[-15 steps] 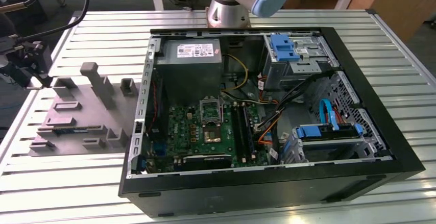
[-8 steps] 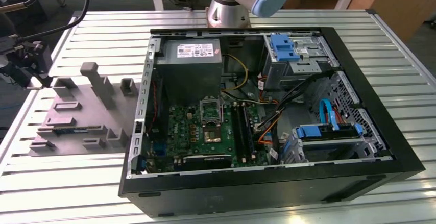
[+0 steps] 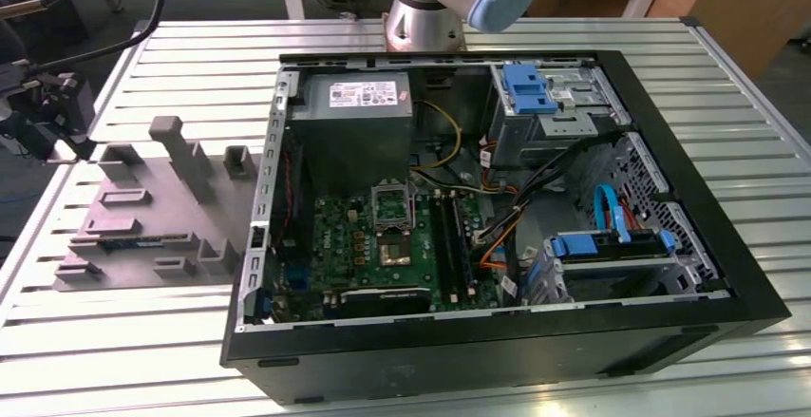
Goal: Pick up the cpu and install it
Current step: 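Pick up the cpu and move it towards the insertion slot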
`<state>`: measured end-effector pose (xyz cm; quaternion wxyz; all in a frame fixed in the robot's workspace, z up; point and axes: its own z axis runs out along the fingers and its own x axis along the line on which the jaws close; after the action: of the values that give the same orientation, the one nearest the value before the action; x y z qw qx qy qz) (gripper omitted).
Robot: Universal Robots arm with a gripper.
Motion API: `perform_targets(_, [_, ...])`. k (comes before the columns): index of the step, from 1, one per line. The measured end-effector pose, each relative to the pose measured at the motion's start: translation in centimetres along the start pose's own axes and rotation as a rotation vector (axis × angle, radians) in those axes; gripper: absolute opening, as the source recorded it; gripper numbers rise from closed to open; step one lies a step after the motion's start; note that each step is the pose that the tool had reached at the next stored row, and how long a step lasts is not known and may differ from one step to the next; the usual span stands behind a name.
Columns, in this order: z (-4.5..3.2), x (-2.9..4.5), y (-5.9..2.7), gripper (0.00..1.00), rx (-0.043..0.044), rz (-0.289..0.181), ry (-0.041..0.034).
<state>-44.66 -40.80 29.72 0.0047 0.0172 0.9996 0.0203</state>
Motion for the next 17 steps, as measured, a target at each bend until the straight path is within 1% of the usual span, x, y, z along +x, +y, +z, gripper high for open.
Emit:
perform_targets(10, [-0.09, 0.00, -0.01, 0.47, -0.0004, 0.000, 0.0001])
perform_targets(13, [-0.39, -0.01, 0.00, 0.47, -0.0005, 0.000, 0.0001])
perform_targets(17, [-1.33, -0.01, 0.04, 0.47, -0.0004, 0.000, 0.0001])
